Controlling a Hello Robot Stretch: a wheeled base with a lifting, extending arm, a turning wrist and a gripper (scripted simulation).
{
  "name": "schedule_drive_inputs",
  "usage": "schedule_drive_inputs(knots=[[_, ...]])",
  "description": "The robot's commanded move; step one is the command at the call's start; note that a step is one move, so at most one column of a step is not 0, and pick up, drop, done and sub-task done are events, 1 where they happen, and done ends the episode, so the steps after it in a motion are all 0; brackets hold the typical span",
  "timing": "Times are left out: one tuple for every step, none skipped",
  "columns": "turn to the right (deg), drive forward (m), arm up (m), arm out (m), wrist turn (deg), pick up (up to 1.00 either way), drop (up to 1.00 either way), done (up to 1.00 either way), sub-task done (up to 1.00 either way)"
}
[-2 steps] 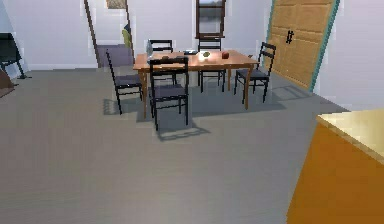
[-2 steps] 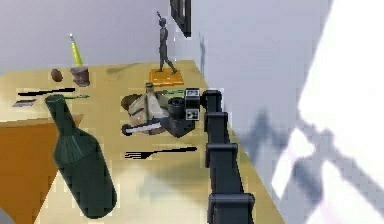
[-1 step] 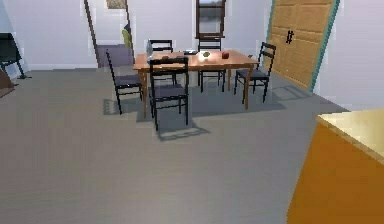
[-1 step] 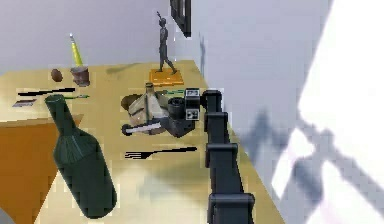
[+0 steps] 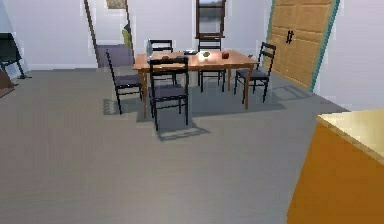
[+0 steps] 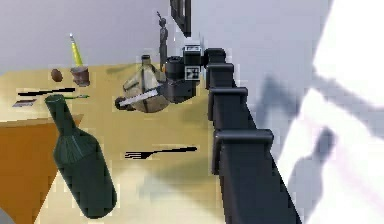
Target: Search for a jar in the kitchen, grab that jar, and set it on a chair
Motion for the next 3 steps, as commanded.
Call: schedule_drive_inputs(knots=[[0.0, 0.00, 0.00, 0.00, -45.0, 0.00, 0.00, 0.00, 0.00], [0.0, 0.00, 0.00, 0.00, -39.0, 0.00, 0.00, 0.00, 0.00], [0.0, 0.00, 0.00, -0.30, 0.0, 0.00, 0.00, 0.00, 0.00]])
